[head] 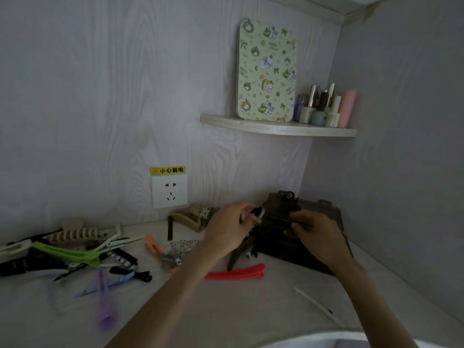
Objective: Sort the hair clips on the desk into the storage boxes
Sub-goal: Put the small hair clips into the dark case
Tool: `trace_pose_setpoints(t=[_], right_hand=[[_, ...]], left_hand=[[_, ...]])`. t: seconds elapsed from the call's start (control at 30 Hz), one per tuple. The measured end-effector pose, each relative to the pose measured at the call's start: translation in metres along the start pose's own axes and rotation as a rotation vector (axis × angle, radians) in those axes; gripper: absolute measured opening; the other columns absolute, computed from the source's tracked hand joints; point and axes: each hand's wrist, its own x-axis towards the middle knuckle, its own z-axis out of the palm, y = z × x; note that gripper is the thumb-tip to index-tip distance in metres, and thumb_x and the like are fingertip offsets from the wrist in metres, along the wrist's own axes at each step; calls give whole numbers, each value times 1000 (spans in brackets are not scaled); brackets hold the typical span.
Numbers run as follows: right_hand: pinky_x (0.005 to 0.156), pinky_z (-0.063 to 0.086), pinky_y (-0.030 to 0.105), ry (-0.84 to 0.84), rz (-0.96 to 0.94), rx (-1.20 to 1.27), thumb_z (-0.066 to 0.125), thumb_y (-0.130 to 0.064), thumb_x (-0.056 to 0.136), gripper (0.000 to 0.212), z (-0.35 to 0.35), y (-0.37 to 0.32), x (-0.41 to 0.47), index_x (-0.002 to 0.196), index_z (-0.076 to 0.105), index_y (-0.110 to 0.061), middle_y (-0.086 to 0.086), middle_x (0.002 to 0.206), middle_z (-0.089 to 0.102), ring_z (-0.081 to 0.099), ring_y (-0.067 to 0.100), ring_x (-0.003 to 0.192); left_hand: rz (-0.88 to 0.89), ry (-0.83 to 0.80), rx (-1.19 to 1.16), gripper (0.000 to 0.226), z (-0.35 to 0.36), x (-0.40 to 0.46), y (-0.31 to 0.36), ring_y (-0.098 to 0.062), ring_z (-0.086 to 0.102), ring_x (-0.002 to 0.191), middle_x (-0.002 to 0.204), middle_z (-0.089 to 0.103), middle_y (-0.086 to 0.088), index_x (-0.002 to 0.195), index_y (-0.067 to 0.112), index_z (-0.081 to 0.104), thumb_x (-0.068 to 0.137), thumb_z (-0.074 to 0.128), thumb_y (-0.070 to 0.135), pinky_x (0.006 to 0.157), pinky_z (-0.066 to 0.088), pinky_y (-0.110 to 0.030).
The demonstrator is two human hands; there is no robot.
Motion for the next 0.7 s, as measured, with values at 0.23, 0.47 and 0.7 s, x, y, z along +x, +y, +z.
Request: trace_pose_setpoints(t=[0.23, 0.47, 0.7], right_hand=[[88, 50, 34, 21, -282, 125, 61, -20, 85, 21, 55, -77, 10, 106, 66, -22, -4, 105, 68, 59, 17, 101], [106, 33, 36, -291, -282, -149, 56, -34, 86, 45, 122, -107, 36, 131, 48, -31, 2, 130, 55, 47, 24, 123], [81, 35, 23, -178, -168, 44, 63, -45, 82, 32, 120, -101, 32, 113, 62, -38, -11, 105, 65, 57, 11, 105]], left_hand=[[-259, -111, 253, 34, -52, -2, -83, -26, 56, 111, 127, 59, -11, 125, 16, 54, 94, 40, 16, 95, 47, -41], [-252, -100, 465, 28, -71, -10, -108, -18, 51, 116, 122, 62, 7, 116, 33, 56, 90, 49, 40, 91, 41, -31], [-447, -137, 523, 22, -100, -17, -122, -20, 56, 106, 108, 67, 1, 101, 33, 69, 84, 57, 39, 93, 45, -31]])
